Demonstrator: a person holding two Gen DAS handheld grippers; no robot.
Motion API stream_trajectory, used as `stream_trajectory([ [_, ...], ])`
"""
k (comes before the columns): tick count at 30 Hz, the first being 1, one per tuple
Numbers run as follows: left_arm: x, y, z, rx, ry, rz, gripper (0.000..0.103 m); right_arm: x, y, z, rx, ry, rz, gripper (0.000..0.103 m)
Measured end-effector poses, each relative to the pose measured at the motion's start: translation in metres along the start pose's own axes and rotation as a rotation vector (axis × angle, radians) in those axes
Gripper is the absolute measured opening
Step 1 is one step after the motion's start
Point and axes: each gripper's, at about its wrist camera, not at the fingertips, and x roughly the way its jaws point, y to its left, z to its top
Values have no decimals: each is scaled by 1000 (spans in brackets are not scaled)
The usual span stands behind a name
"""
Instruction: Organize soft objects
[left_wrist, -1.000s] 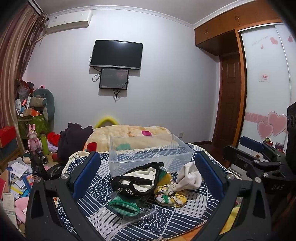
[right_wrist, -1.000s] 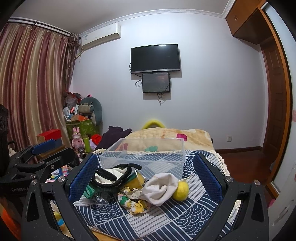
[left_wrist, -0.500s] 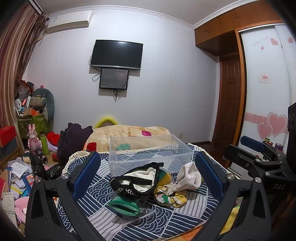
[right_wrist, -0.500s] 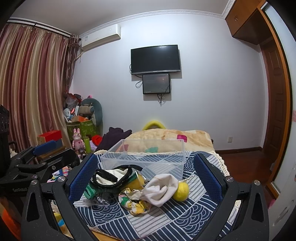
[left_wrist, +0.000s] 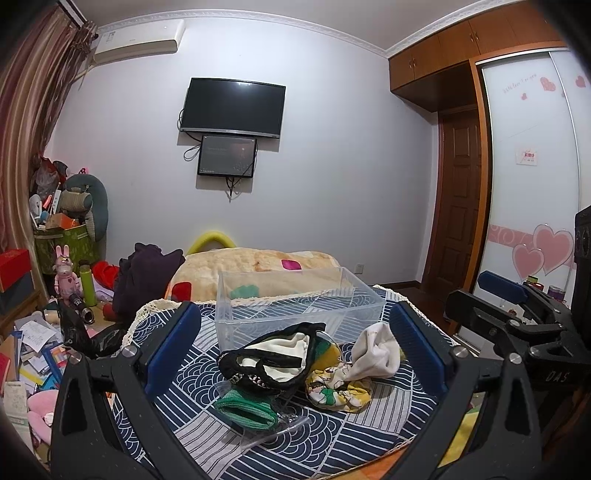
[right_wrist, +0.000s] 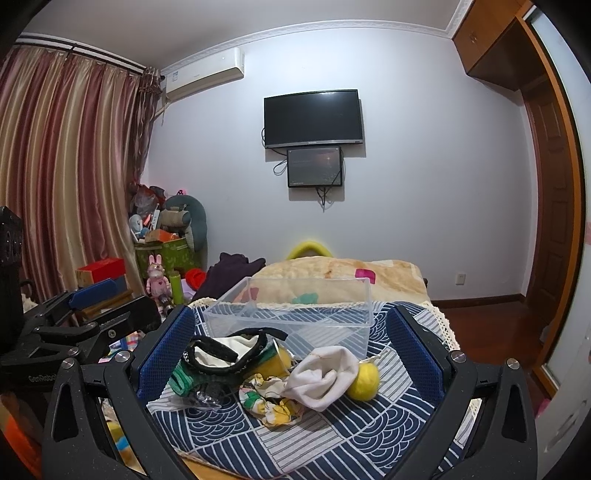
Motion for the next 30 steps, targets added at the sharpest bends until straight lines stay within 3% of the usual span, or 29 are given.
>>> stream_trajectory([
  [7,8,1,-3,-9,23,-4,103,4,-2,-3,0,17,4,103],
  [12,23,7,-7,-36,84,-16,103,11,-6,-7,1,45,-6,103],
  [19,47,16,-15,-22,128,-5,103,32,-29,-20,40,110,-49,103],
  [21,56,17,-18,-26,145,-13,99,39,-35,-24,45,136,-72,99],
  [23,65,20,-21,-29,175,-18,86,45,-38,-29,46,160,-84,88],
  [27,81,37,-31,-79,233,6,82,55,-47,-38,69,209,-89,83],
  [30,89,50,-40,-118,258,29,81,57,-51,-43,91,232,-70,73],
])
